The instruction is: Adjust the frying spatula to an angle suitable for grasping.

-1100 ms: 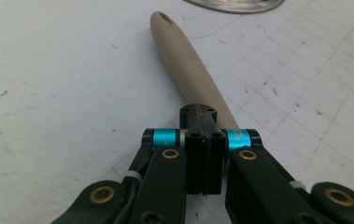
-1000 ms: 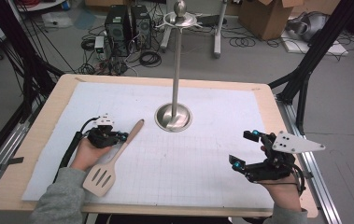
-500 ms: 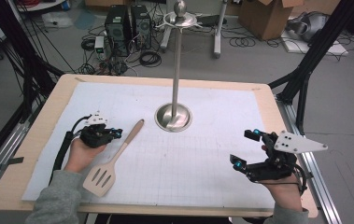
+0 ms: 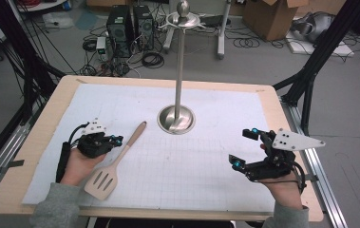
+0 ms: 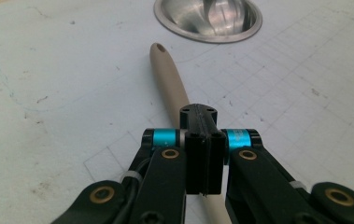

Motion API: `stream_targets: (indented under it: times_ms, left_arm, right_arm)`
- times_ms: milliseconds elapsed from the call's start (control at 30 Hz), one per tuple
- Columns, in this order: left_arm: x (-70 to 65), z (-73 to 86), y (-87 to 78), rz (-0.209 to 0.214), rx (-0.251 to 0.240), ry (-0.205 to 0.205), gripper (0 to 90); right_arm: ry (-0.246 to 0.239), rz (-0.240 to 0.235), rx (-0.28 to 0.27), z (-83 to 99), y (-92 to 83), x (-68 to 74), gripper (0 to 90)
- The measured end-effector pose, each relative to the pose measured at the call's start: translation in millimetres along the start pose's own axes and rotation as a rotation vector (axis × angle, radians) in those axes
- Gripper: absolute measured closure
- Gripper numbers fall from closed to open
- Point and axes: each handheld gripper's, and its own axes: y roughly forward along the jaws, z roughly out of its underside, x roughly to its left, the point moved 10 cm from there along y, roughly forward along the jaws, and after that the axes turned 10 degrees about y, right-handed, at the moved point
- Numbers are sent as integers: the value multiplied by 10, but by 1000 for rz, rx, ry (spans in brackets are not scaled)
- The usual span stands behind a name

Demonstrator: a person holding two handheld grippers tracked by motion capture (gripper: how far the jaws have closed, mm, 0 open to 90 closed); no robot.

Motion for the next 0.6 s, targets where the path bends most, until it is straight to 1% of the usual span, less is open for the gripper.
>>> stream_targets:
  times_ms: [33, 67, 100, 133, 200, 233, 267, 333, 367, 400, 433, 500, 567, 600]
  left_arm:
    - [-1, -17, -16, -8, -9, -6, 839]
    - [-6, -38, -29, -14, -23, -25, 839]
    - [-19, -54, -42, -4, -32, -39, 808]
    - [-28, -70, -55, -1, -39, -45, 781]
    - [-32, -103, -74, -18, -51, -50, 700]
    - [-33, -120, -73, -31, -60, -64, 651]
    - [-39, -130, -76, -32, -59, -67, 595]
    - [-51, -147, -71, -42, -61, -59, 536]
    - [-64, -150, -66, -40, -57, -56, 454]
    - [-91, -149, -64, -19, -52, -50, 454]
    - [-118, -156, -59, -5, -56, -42, 403]
    - [-134, -172, -58, -13, -59, -9, 357]
    - [-156, -210, -60, -2, -78, 3, 265]
    - [-169, -229, -66, 5, -84, 0, 239]
  right_arm:
    - [4, -4, -1, -4, -3, -2, 69]
    - [4, -4, -1, -4, -3, -2, 69]
    - [4, -4, -4, -8, -5, -4, 69]
    - [6, -4, -5, -11, -9, -4, 69]
    - [1, -6, -12, -22, -20, -6, 69]
    - [5, -6, -13, -25, -27, -2, 69]
    - [6, -6, -13, -26, -33, -1, 69]
    - [7, -4, -15, -27, -42, -9, 68]
    - [7, -2, -17, -26, -44, -23, 68]
    - [7, -2, -17, -26, -44, -23, 68]
    - [10, -1, -17, -24, -45, -29, 69]
    - [13, 1, -14, -19, -48, -31, 69]
    - [7, -2, -21, -28, -51, -26, 69]
    - [7, -5, -21, -29, -53, -19, 69]
